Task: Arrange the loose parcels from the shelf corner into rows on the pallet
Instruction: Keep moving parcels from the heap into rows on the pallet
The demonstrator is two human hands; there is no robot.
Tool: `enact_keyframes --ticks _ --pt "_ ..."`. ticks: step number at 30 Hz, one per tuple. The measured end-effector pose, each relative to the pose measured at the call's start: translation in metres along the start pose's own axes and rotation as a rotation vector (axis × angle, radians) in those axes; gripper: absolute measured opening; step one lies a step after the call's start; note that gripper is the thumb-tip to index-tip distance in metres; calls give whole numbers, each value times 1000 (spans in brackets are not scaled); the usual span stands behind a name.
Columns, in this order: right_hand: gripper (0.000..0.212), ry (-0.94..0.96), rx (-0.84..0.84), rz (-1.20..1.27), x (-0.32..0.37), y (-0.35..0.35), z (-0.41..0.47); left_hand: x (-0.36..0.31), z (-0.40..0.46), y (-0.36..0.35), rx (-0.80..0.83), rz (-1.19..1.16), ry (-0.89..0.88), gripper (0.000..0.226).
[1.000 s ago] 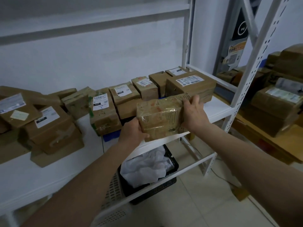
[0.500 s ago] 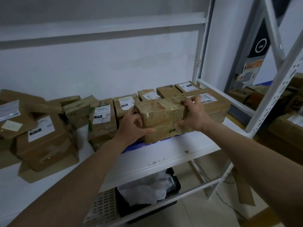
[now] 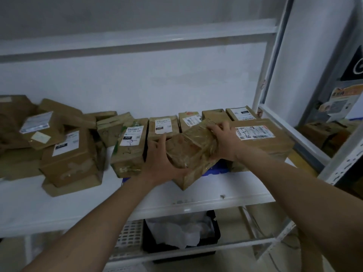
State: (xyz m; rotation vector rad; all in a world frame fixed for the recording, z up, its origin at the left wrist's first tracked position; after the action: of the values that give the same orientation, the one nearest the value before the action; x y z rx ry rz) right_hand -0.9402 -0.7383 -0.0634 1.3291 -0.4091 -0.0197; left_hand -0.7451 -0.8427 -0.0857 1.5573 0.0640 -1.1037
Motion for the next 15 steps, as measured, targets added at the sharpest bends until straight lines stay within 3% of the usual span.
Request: enact_keyframes --ticks 7,15 --pt "111 110 69 -42 -9 1 4 -20 -18 -17 -59 159 69 131" --pt "113 131 199 -104 -19 -4 6 -49 -21 -38 37 423 115 127"
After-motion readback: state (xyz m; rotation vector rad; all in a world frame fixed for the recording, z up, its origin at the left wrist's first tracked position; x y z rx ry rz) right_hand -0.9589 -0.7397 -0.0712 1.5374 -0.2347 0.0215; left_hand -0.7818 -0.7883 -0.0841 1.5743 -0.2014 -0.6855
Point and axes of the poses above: each hand's wrist, its own z-axis towards the middle knuckle, its own y-axis out of the back of the hand, x = y × z, the point moved 5 cm from there along z, towards the middle knuckle, and after that the axes turned 10 degrees about y, right-handed, at the moved point
